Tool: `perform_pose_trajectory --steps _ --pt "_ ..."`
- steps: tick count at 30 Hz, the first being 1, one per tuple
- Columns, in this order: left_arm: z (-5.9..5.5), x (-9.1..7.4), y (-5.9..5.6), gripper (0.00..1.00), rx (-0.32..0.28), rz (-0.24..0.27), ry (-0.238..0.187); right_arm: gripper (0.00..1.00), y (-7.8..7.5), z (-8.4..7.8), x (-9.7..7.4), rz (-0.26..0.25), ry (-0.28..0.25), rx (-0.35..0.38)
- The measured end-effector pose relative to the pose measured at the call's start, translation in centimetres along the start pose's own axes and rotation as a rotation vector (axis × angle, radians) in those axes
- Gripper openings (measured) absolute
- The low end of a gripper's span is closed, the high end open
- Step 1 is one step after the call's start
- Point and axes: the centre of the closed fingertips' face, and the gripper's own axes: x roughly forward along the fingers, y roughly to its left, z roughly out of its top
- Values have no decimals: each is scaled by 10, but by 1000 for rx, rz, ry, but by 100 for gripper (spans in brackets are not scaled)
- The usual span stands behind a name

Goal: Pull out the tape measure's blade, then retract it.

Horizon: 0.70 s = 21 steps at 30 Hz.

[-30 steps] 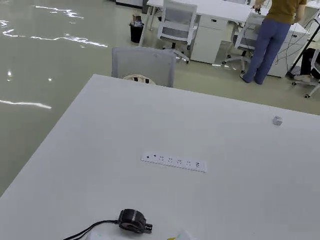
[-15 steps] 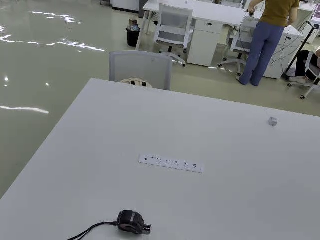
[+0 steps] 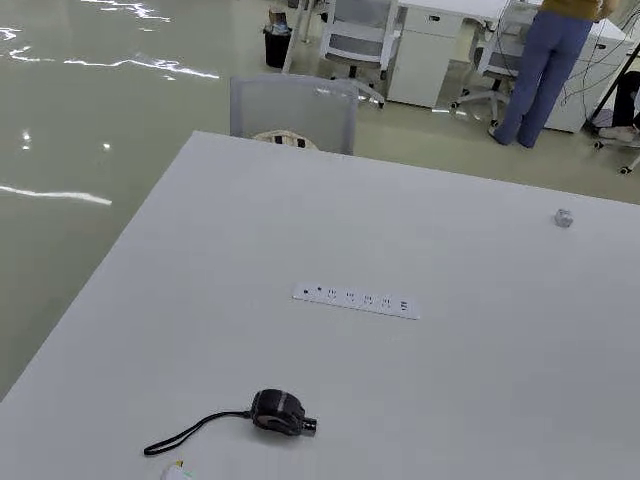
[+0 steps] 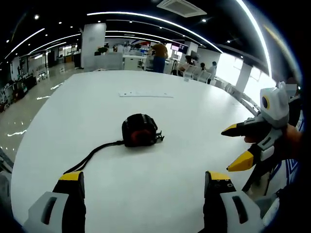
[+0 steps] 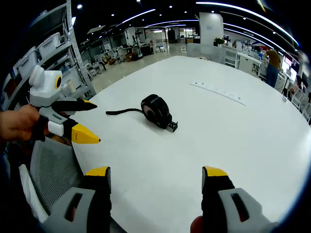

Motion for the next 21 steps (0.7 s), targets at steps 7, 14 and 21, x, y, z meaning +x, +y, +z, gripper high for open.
perform_pose_trajectory --steps 7,14,21 --pt "-6 -13 5 100 -4 -1 -1 83 4 -6 -8 -11 7 38" --pt "-9 -26 10 100 -17 0 -5 87 11 -8 -14 -20 12 48" --pt "-6 -36 13 100 -26 0 -19 91 13 -15 -26 -29 18 52"
